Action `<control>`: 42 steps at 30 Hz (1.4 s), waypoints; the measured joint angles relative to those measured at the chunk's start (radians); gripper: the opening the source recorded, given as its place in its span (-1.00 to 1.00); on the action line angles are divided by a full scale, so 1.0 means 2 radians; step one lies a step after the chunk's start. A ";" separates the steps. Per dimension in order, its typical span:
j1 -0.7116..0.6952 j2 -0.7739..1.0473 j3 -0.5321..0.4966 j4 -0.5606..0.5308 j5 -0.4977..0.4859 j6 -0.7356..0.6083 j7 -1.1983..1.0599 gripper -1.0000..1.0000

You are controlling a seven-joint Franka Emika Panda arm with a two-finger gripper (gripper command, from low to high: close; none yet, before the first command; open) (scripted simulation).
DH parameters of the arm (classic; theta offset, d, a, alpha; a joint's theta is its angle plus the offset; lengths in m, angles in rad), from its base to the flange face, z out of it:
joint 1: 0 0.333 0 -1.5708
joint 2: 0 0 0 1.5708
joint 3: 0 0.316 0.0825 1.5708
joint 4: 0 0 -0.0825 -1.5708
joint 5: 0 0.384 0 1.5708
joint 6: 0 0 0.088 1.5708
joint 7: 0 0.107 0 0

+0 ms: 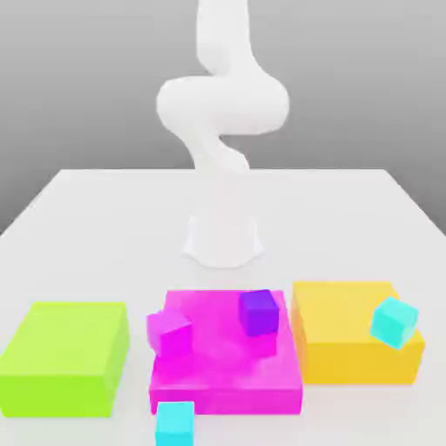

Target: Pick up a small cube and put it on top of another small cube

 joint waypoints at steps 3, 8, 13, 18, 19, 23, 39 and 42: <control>0.000 0.057 -0.006 -0.007 0.000 0.022 -0.009 0.00; 0.000 0.148 -0.017 -0.019 0.001 0.057 -0.024 0.00; -0.001 0.239 -0.027 -0.030 0.006 0.091 -0.042 0.00; -0.005 0.329 -0.034 -0.041 0.014 0.126 -0.062 0.00; -0.007 0.348 -0.035 -0.043 0.016 0.133 -0.066 0.00; -0.013 0.420 -0.035 -0.052 0.022 0.161 -0.082 0.00; -0.033 0.579 -0.020 -0.044 0.038 0.256 -0.105 -1.00; -0.030 0.536 -0.025 -0.053 0.031 0.222 -0.100 -1.00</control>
